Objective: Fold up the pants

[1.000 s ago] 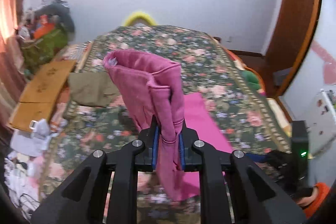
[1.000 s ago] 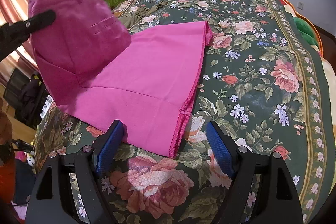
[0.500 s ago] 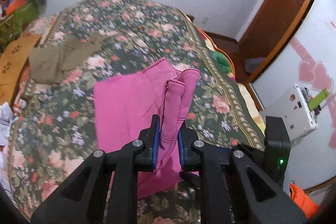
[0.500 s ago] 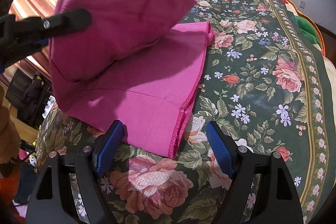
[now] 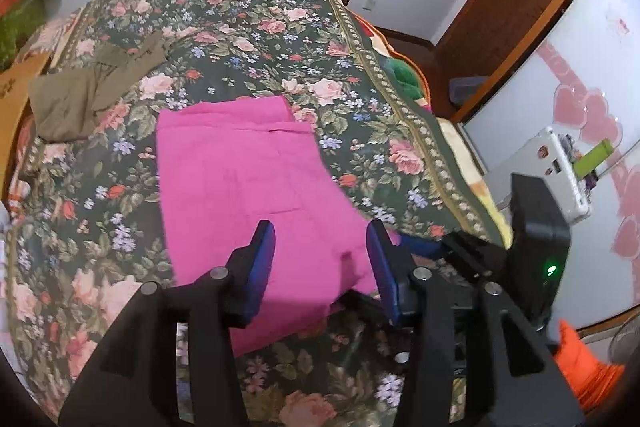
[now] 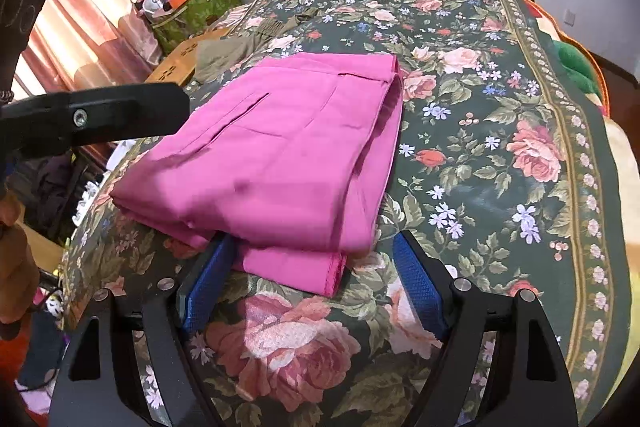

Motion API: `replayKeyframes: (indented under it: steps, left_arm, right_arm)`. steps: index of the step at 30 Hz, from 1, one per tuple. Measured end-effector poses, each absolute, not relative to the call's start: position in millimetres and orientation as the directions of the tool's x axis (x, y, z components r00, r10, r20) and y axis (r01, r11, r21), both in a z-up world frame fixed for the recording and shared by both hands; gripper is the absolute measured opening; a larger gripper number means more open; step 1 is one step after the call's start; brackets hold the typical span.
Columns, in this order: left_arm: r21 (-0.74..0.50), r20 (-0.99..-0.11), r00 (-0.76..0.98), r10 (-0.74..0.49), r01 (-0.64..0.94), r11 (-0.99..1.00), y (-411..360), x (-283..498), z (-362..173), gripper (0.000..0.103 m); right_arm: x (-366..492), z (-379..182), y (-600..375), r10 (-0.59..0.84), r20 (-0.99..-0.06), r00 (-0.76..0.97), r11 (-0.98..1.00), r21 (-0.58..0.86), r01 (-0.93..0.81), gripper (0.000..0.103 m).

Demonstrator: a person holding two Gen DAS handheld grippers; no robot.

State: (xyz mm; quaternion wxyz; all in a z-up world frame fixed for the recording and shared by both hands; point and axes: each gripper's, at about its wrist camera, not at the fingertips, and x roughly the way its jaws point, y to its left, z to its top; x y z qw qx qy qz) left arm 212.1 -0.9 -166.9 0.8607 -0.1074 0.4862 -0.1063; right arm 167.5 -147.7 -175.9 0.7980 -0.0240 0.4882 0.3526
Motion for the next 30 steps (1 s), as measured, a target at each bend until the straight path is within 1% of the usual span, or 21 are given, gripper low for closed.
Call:
replayKeyframes:
  steps: [2, 3, 5, 7, 9, 14, 21, 25, 30]
  left_arm:
    - [-0.269, -0.814, 0.516, -0.266, 0.070, 0.961, 6, 212, -164, 0.051]
    - [-0.254, -0.812, 0.528, -0.247, 0.061, 0.965, 11, 212, -161, 0.054]
    - [-0.219, -0.808, 0.552, -0.205, 0.043, 0.975, 21, 215, -157, 0.061]
    - [-0.175, -0.801, 0.579, -0.155, 0.021, 0.984, 34, 220, -151, 0.071]
    - [-0.144, -0.798, 0.591, -0.120, 0.007, 0.990, 46, 229, -148, 0.078]
    - [-0.090, -0.822, 0.567, -0.046, -0.049, 0.995, 80, 265, -155, 0.080]
    - [-0.047, -0.880, 0.475, 0.015, -0.119, 0.992, 107, 326, -195, 0.080]
    - [-0.042, -0.913, 0.408, 0.004, -0.105, 0.994, 106, 357, -224, 0.080]
    - [0.007, -0.944, 0.327, 0.036, -0.090, 0.996, 102, 386, -257, 0.080]
  right_arm:
    - [166, -173, -151, 0.537, -0.795, 0.283, 0.752, 0.298, -0.588, 0.078]
    - [166, -173, -152, 0.534, -0.795, 0.288, 0.753, 0.293, -0.589, 0.078]
    - [165, -170, -156, 0.526, -0.795, 0.304, 0.759, 0.277, -0.589, 0.078]
    - [167, -168, -160, 0.522, -0.794, 0.312, 0.764, 0.272, -0.585, 0.078]
    - [168, -166, -166, 0.525, -0.789, 0.318, 0.770, 0.282, -0.573, 0.078]
    - [174, -157, -179, 0.515, -0.780, 0.356, 0.794, 0.277, -0.541, 0.078]
    - [183, -152, -191, 0.498, -0.770, 0.400, 0.825, 0.278, -0.491, 0.078]
    - [187, -153, -194, 0.488, -0.770, 0.412, 0.836, 0.276, -0.475, 0.078]
    - [193, -153, -194, 0.479, -0.771, 0.419, 0.843, 0.270, -0.466, 0.078]
